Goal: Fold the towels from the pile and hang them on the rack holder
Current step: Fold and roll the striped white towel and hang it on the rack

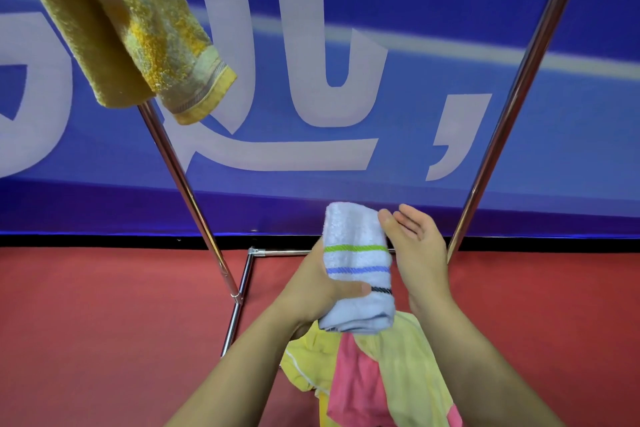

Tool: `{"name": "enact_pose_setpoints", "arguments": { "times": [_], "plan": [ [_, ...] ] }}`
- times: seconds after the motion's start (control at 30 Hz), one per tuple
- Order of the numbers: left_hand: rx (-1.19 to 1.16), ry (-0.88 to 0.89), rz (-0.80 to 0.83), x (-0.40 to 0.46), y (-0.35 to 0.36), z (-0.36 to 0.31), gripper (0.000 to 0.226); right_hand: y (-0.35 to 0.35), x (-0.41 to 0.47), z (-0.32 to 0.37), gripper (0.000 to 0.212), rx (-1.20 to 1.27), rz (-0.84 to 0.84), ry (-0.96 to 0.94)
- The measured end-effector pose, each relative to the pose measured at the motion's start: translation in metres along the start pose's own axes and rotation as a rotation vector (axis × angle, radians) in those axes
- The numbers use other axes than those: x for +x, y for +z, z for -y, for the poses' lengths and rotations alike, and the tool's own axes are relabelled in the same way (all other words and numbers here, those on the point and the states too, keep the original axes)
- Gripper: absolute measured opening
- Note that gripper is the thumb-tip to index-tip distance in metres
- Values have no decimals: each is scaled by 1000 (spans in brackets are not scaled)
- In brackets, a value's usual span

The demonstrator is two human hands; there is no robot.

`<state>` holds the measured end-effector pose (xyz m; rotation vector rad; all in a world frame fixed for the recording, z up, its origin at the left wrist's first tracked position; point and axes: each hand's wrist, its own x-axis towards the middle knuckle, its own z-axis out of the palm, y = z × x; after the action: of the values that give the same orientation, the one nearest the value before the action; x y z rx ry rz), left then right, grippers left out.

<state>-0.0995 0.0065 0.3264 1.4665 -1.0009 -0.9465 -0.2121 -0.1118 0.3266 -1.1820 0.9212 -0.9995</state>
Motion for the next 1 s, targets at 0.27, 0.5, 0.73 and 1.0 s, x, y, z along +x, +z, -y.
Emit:
{"name": "enact_pose_setpoints", "arguments": {
  "times": [0.27,0.5,0.73,1.0],
  "plan": [
    [74,118,-292,9,4,12,41,31,-27,-20,11,-191,237,-98],
    [-22,93,78,0,2,-4,115,38,-30,-13,15,-122,276,-179],
    [-233,32,97,-7,3,-18,89,33,-35,2,20,-165,226,-232],
    [90,241,-432,-26,15,-37,50,43,-63,32,26,-182,239,-272]
  ]
}}
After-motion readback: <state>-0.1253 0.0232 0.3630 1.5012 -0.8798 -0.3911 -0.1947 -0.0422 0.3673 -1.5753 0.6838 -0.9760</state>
